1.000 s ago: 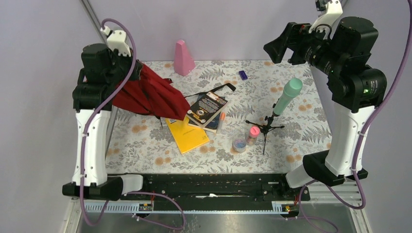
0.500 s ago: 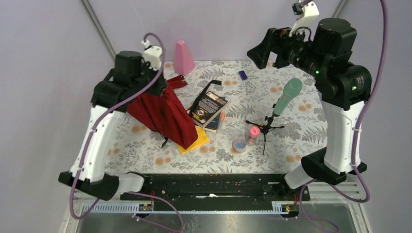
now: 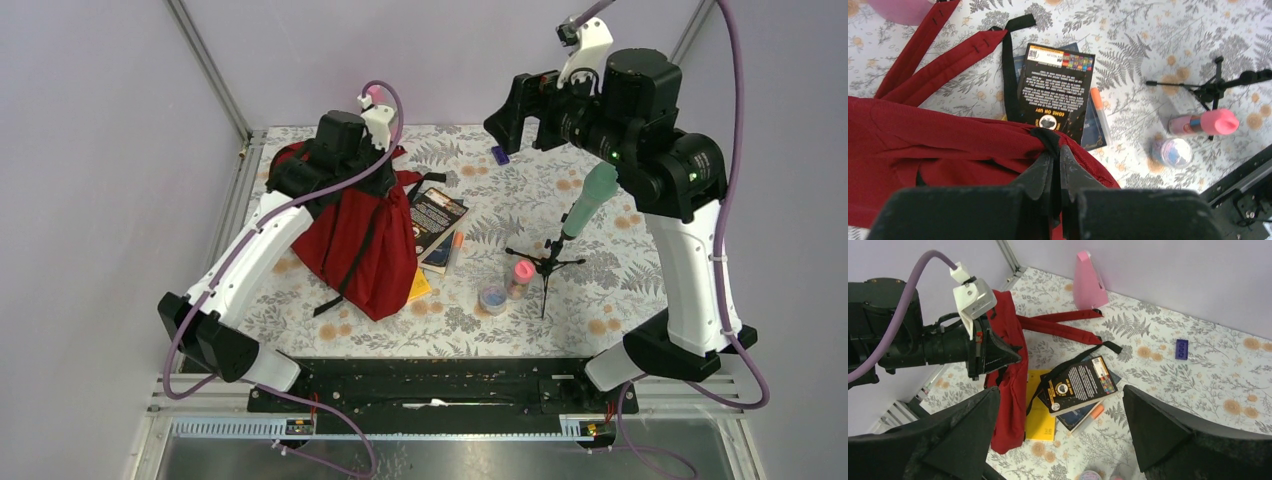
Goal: Pack the student bag
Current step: Adjust the student bag at the center of the board.
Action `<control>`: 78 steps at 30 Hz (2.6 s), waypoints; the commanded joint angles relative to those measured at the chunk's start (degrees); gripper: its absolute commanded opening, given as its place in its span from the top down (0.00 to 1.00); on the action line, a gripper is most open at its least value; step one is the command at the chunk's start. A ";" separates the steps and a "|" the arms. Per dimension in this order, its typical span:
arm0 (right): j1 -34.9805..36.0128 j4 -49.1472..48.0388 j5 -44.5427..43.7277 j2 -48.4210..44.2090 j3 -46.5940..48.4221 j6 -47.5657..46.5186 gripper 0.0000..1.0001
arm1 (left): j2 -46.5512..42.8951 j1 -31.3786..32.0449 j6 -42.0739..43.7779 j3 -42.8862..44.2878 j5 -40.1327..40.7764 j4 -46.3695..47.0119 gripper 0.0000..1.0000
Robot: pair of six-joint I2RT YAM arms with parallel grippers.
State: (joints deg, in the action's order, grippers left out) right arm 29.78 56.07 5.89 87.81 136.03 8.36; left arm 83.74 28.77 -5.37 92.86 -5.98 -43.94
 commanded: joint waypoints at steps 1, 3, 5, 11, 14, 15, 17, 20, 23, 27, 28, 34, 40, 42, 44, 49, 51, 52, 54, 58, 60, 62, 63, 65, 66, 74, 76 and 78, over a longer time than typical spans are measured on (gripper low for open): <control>2.25 -4.71 -7.09 -2.89 -4.45 -2.39 0.00 | -1.61 -0.21 -4.70 -4.18 0.34 10.63 1.00; 2.74 -7.15 -8.51 -4.69 -8.81 -2.39 0.00 | -0.67 -0.21 -6.20 -6.27 -2.24 12.91 0.89; 3.18 -9.71 -8.91 -6.21 -12.11 -2.31 0.00 | 0.53 -0.23 -6.62 -6.29 -5.24 13.64 0.63; 4.82 -13.32 -9.55 -8.64 -17.34 -2.65 0.00 | -4.32 -0.39 -4.87 -7.71 -3.43 17.15 0.10; 5.46 -15.33 -10.55 -9.95 -20.34 -3.07 0.00 | -9.10 -1.32 -3.58 -10.66 -2.53 17.61 0.02; 5.66 -16.14 -10.75 -10.41 -21.61 -3.16 0.00 | -10.29 -2.17 -3.31 -11.32 -2.89 16.76 0.01; 5.88 -17.62 -11.35 -11.30 -24.00 -3.26 0.00 | -12.05 -4.45 -3.16 -12.88 -3.53 14.10 0.01; 6.45 -20.28 -10.80 -12.72 -28.54 -3.04 0.00 | -14.94 -9.24 -3.90 -19.00 -3.52 11.81 0.01; 7.38 -22.86 -10.46 -13.24 -32.18 -2.68 0.00 | -16.77 -14.09 -5.72 -25.42 -3.01 10.98 0.01; 9.20 -23.17 -10.62 -11.77 -33.78 -1.46 0.00 | -16.69 -17.81 -9.99 -31.40 -0.62 10.31 0.01; 9.85 -23.24 -10.22 -11.42 -34.32 -0.94 0.00 | -15.83 -19.32 -10.77 -32.21 -2.17 10.02 0.01; 14.28 -25.62 -7.79 -9.68 -40.50 5.81 0.00 | -12.52 -21.92 -11.81 -33.70 -6.18 11.76 0.01; 18.34 -26.79 -9.35 -6.20 -45.37 12.88 0.00 | -7.64 -21.86 -9.02 -30.92 -5.61 10.47 0.01; 19.04 -27.70 -9.87 -5.32 -47.05 14.54 0.00 | -5.92 -21.89 -8.30 -30.52 -4.31 10.15 0.01; 19.17 -28.56 -10.13 -4.35 -49.05 16.57 0.01 | -4.23 -21.83 -7.80 -30.17 -3.58 10.02 0.01; 19.17 -30.19 -9.22 -1.07 -53.99 19.31 0.10 | -0.73 -21.38 -6.94 -28.37 -3.04 9.49 0.01; 19.10 -30.70 -8.38 0.55 -56.02 20.76 0.13 | 0.71 -20.93 -6.33 -27.42 -3.05 9.42 0.01; 19.17 -31.40 -7.90 1.16 -57.02 21.66 0.14 | 1.37 -20.58 -6.07 -27.13 -2.96 9.33 0.01; 19.18 -32.99 -7.48 2.13 -59.38 23.42 0.14 | 2.76 -19.69 -5.74 -26.72 -2.49 9.31 0.01; 19.18 -36.34 -9.21 3.61 -63.53 25.84 0.15 | 5.22 -17.99 -4.67 -26.73 0.39 9.26 0.05; 19.16 -36.46 -10.05 5.16 -63.99 25.98 0.14 | 6.07 -17.50 -4.33 -26.84 0.95 9.22 0.09; 19.17 -36.88 -9.80 7.02 -63.84 25.92 0.14 | 6.75 -17.23 -4.38 -26.86 0.57 9.41 0.19; 19.17 -37.59 -9.33 7.91 -63.79 25.71 0.14 | 6.93 -17.11 -4.39 -26.89 0.41 9.46 0.24; 19.17 -38.51 -8.87 9.77 -63.20 25.37 0.14 | 7.61 -16.81 -4.32 -27.03 0.36 9.54 0.31; 19.17 -38.88 -8.78 10.63 -62.72 25.08 0.14 | 7.83 -16.63 -4.25 -27.18 0.45 9.57 0.36; 18.94 -39.54 -12.66 15.02 -59.53 20.46 0.19 | 8.23 -14.36 -3.78 -27.58 1.88 9.38 0.76; 18.58 -39.54 -14.20 15.13 -59.24 19.36 0.28 | 7.87 -14.03 -3.77 -27.72 2.05 9.47 0.89; 17.77 -39.52 -14.86 15.06 -59.04 18.70 0.45 | 7.53 -13.88 -3.93 -27.81 1.60 9.57 0.99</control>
State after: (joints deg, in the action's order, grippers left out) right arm 48.58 18.57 -5.08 103.26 73.95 29.76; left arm 92.05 13.98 -9.13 64.03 -3.90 -35.97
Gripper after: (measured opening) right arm 0.682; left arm 0.099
